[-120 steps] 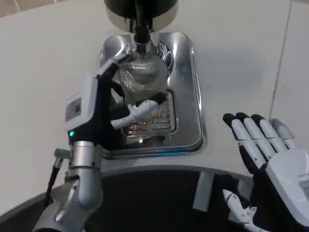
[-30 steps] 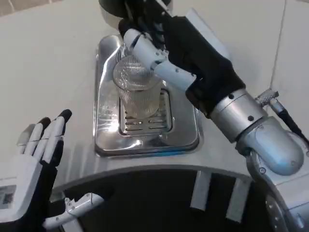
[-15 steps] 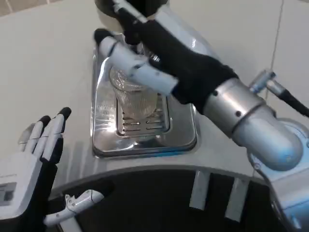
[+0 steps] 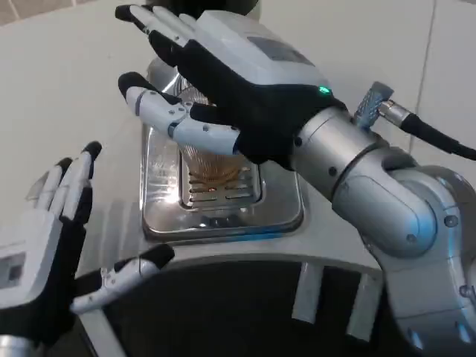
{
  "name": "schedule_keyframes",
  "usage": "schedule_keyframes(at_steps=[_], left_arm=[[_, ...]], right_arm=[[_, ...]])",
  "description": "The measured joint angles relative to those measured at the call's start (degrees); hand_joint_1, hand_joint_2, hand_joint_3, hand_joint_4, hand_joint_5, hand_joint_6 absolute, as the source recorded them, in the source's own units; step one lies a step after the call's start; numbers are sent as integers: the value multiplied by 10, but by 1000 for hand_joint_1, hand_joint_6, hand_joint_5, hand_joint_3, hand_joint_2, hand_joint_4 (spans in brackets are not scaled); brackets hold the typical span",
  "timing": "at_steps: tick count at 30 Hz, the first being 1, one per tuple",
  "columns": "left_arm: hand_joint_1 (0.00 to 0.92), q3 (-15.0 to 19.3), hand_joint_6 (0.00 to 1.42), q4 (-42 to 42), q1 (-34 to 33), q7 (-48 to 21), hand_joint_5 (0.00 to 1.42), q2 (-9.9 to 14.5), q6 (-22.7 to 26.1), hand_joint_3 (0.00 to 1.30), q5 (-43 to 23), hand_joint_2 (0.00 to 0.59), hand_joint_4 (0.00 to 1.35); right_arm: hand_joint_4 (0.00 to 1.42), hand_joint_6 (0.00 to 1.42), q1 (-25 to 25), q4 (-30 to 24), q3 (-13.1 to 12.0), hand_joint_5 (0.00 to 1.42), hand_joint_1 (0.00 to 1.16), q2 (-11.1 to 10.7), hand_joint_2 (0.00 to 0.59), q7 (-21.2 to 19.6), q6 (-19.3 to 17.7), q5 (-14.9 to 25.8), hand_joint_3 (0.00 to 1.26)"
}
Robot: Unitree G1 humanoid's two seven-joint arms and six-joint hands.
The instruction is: Grasp the cup under the faucet to collect the drink, then remove the cup.
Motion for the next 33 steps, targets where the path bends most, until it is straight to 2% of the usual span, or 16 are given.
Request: schedule_keyframes(at_steps=[11, 14, 16, 18, 25, 33], left_arm=[[0, -24, 0, 56, -65, -31, 0, 16, -29, 0, -32, 12, 0], [83, -28, 0, 80, -79, -29, 0, 15, -38, 0, -32, 18, 0], [155, -36, 0, 94, -87, -24, 0, 11, -45, 0, -32, 25, 0], [177, -42, 0, 112, -101, -19, 0, 2, -51, 0, -35, 27, 0], [187, -48, 0, 171, -153, -5, 0, -20, -56, 0, -53, 31, 0], [199, -69, 0, 210, -196, 6, 0, -29, -59, 0, -53, 33, 0]], right_arm=[[0, 0, 9, 12, -4, 0, 0, 10, 548, 9, -25, -24, 42], [0, 0, 10, 21, -7, 0, 0, 15, 549, 9, -34, -26, 38], [0, 0, 10, 29, -9, 0, 0, 19, 550, 9, -41, -27, 37], [0, 0, 10, 37, -13, 0, 0, 22, 550, 9, -48, -27, 36], [0, 0, 9, 58, -23, 0, 0, 29, 551, 10, -69, -27, 35], [0, 0, 0, 78, -28, 0, 0, 42, 557, 19, -77, -31, 35]])
